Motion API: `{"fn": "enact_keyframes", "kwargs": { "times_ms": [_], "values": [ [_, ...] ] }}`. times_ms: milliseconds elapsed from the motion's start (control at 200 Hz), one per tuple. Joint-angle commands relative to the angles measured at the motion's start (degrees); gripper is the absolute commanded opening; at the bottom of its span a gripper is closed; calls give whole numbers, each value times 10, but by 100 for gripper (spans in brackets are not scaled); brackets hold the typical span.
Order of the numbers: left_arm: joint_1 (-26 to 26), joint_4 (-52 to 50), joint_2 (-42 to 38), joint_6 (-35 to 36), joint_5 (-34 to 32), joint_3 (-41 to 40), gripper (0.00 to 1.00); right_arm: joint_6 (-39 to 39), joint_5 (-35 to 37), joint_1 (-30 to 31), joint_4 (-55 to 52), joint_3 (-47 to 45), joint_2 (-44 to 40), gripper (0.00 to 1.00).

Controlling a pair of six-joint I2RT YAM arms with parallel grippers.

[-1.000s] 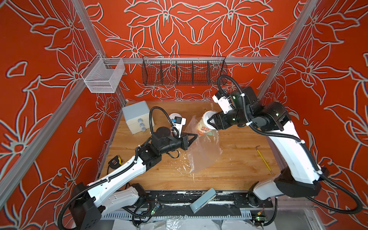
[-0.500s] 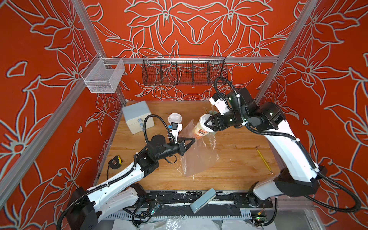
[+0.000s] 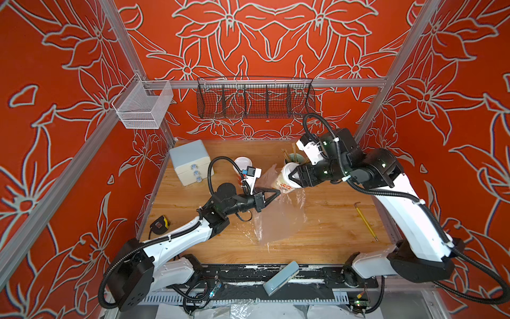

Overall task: Pack milk tea into plastic carrier bags
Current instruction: Place the milk tea cup in the plastic carrier bag.

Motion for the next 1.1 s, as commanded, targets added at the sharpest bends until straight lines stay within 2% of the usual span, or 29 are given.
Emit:
{"fn": "enact_keyframes", "kwargs": {
  "times_ms": [0,260,661,1096],
  "values": [
    [3,63,-3,-9,26,8,0,19,-2,0,22,-21,-6,36],
    [3,63,-39,3,22,-16,0,45,-10,0,91,-92,-20,36],
    [3,64,-40,14,35,-23,0,83,-53,-2,177,-171,-40,35],
    [3,17,-57,79,52,-19,0,86,-133,-29,154,-160,-43,34]
  ]
}}
